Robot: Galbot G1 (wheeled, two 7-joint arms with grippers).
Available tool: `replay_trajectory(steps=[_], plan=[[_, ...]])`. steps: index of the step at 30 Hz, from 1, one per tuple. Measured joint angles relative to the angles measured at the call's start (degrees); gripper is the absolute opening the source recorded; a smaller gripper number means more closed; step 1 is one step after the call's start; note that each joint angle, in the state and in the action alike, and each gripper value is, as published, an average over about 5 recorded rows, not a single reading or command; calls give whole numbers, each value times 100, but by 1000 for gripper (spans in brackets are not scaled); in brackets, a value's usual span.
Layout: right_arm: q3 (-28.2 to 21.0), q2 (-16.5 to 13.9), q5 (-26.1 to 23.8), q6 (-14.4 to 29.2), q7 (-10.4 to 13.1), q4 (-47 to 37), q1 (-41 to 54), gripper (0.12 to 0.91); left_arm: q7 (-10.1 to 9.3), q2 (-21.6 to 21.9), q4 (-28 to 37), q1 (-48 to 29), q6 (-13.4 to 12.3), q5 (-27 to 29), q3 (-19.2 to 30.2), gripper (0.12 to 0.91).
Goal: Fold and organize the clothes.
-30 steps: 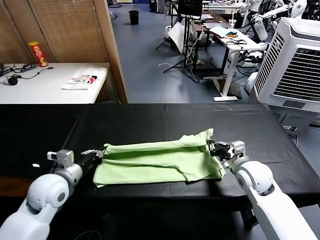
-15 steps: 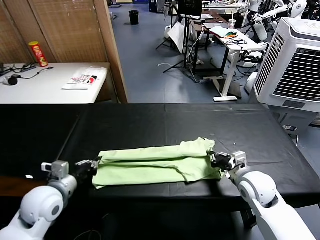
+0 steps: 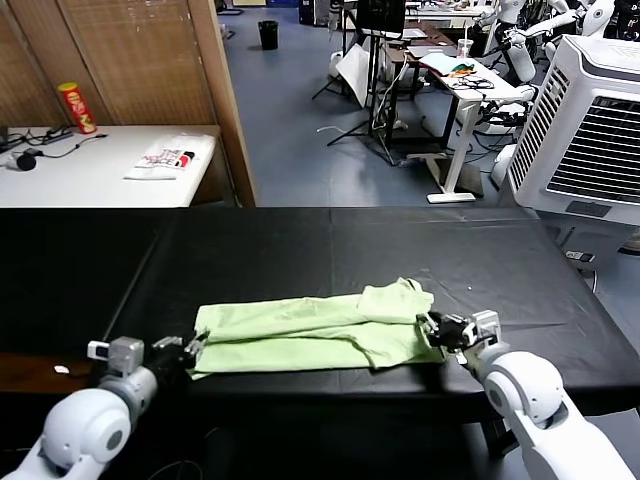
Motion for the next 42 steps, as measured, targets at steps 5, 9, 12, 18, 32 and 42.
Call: replay_trajectory(steps=[5, 9, 12, 18, 32, 42], plan=[[-176, 294, -221, 69, 200, -325, 472, 796, -38, -77, 173, -297, -80, -89, 31, 772], [-434, 565, -545, 262, 91, -849, 909, 798, -67, -216, 453, -638, -206, -113, 175, 796], [-620, 729, -666, 315, 44, -1274, 1186, 796, -64, -342, 715, -881, -247, -154, 289, 798], [-882, 948, -804, 338, -21, -1838, 1484, 715, -65, -580, 1238, -1207, -250, -325, 465, 798], [-1027, 1150, -1009, 392, -87, -2235, 1549, 477, -72, -759, 1655, -1276, -222, -431, 474, 628], [-895, 1341, -1332, 890, 253, -2286, 1374, 156, 25, -935, 1600, -1295, -507, -120, 505, 153]])
